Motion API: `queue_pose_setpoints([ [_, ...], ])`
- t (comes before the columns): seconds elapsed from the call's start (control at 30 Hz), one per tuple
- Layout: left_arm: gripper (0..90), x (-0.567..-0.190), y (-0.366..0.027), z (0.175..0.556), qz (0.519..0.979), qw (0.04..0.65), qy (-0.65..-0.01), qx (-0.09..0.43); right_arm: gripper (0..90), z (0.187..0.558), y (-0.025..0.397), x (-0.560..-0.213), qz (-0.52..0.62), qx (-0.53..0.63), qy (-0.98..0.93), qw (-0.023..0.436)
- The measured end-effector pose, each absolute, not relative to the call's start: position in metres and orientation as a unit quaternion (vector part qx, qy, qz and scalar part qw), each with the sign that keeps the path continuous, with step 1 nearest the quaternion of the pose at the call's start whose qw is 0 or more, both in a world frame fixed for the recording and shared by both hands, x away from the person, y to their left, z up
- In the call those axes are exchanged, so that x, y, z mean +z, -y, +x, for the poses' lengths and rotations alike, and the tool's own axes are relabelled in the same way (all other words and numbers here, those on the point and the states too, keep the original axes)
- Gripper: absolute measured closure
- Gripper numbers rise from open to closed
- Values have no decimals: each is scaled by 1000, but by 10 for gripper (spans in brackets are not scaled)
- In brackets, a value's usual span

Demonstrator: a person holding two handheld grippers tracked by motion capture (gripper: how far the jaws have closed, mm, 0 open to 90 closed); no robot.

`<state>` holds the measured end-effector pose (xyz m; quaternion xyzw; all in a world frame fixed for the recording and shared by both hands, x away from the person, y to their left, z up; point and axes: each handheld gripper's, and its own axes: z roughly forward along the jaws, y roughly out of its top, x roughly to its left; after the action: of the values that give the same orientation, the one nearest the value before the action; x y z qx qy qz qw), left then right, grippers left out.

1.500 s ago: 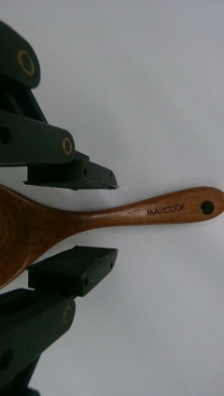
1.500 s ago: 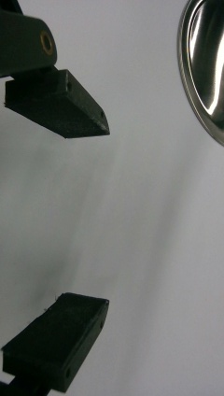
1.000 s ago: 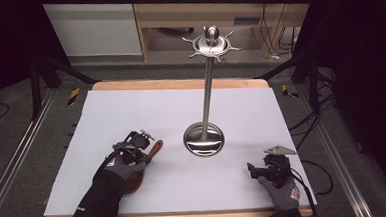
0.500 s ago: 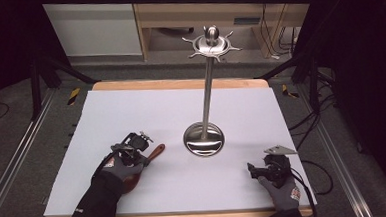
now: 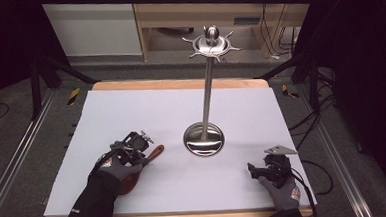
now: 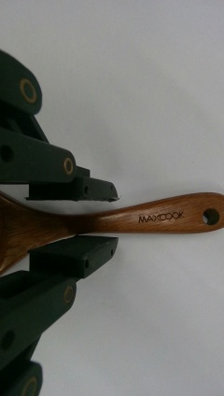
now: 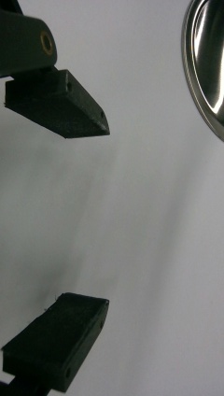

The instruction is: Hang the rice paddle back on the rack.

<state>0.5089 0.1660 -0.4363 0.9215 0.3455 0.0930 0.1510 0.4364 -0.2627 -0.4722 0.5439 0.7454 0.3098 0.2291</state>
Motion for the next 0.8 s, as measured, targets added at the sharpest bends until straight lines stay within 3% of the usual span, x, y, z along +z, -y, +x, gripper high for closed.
queue_pose_setpoints([
  [0.8,765,-443,-165,521,925,119,-359,43,144,437,264,-472,544,310,-746,227],
])
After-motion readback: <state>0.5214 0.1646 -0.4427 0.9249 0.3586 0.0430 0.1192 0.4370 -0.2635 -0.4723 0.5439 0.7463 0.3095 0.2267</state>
